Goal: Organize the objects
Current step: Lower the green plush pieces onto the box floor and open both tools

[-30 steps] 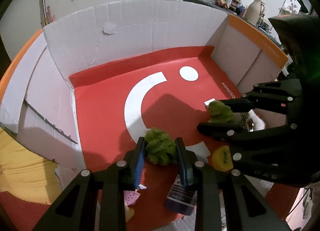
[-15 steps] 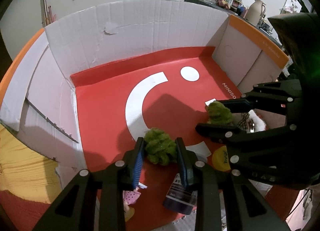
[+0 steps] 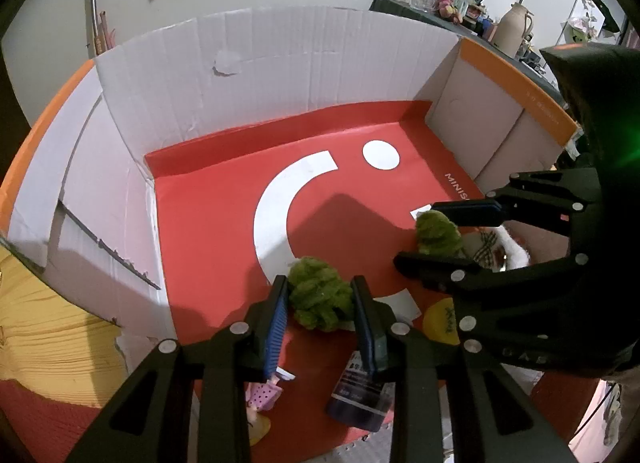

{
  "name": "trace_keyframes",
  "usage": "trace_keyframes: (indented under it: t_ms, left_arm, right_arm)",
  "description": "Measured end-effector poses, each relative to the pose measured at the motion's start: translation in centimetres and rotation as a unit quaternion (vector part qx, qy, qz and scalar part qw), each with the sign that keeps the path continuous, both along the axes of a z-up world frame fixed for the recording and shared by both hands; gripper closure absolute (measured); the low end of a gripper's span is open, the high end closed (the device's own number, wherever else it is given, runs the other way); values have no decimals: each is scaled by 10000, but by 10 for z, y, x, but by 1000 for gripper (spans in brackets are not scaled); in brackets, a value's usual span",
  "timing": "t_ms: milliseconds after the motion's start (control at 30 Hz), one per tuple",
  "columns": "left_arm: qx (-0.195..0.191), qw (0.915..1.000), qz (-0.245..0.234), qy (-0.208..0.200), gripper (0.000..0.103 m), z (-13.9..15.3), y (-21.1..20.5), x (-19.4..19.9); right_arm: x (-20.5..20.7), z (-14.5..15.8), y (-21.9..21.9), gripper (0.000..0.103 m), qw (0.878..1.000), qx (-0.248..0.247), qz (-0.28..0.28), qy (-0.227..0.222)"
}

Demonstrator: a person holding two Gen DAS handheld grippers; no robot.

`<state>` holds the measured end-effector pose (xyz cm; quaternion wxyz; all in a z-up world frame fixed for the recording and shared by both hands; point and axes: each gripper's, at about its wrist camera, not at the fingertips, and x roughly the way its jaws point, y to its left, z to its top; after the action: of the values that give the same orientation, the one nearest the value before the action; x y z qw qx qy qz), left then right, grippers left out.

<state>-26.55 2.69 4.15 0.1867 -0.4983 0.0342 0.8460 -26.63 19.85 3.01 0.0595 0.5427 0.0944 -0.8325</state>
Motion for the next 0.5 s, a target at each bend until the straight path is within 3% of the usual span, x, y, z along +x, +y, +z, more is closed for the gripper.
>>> trace_keyframes:
  t_ms: [500]
  left_arm:
    - [-3,10000,3,7,67,-1,1,0]
  right_arm:
    - [11,4,4,56,10000,5,-41,25]
